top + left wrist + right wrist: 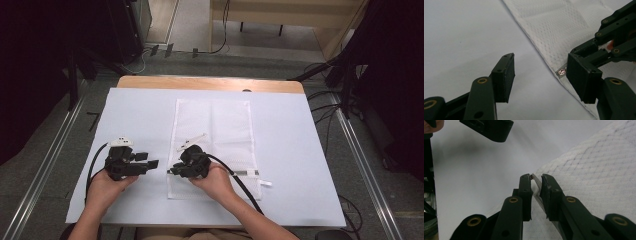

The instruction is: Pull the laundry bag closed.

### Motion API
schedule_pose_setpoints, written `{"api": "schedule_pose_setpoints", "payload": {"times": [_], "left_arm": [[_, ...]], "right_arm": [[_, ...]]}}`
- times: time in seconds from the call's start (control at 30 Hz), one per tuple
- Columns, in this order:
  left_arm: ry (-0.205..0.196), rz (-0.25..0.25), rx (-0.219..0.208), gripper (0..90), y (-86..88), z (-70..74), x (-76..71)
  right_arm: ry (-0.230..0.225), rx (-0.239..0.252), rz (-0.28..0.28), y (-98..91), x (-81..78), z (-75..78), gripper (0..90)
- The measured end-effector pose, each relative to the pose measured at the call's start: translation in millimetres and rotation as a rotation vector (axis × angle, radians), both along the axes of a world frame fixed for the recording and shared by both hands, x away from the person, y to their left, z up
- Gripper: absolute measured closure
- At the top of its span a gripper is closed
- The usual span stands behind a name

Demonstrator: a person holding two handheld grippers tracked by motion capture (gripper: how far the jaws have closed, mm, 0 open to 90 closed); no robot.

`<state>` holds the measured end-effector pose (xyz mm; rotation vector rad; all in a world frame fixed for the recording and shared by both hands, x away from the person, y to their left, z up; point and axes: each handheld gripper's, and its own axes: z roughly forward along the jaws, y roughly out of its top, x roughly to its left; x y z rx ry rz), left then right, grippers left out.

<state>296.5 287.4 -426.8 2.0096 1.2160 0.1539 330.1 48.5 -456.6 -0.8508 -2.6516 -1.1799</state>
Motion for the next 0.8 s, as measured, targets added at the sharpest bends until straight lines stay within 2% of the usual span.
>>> {"api": "schedule_pose_setpoints", "payload": {"times": [0.17, 0.4, 0.47, 0.63, 0.8], "left_arm": [[-0.003, -0.001, 0.002, 40.5, -0.7, -0.4, 0.0], [-0.002, -0.001, 0.001, 40.6, -0.5, -0.5, 0.1], [-0.001, -0.001, 0.0, 40.6, -0.8, -0.5, 0.0], [-0.002, -0.003, -0.001, 40.6, -0.5, -0.4, 0.1], [0.001, -0.002, 0.0, 40.5, 0.2, -0.1, -0.1]], "right_arm": [[0.02, -0.005, -0.003, 3.6, 2.0, -3.1, 80.0], [0.028, -0.015, 0.018, 9.1, 0.5, -5.6, 83.8], [0.017, -0.018, 0.023, 9.9, 0.1, -6.2, 84.5], [0.031, -0.018, 0.019, 11.8, -0.3, -9.2, 83.2], [0.0, -0.03, 0.036, 11.6, -0.8, -9.4, 87.0]]}}
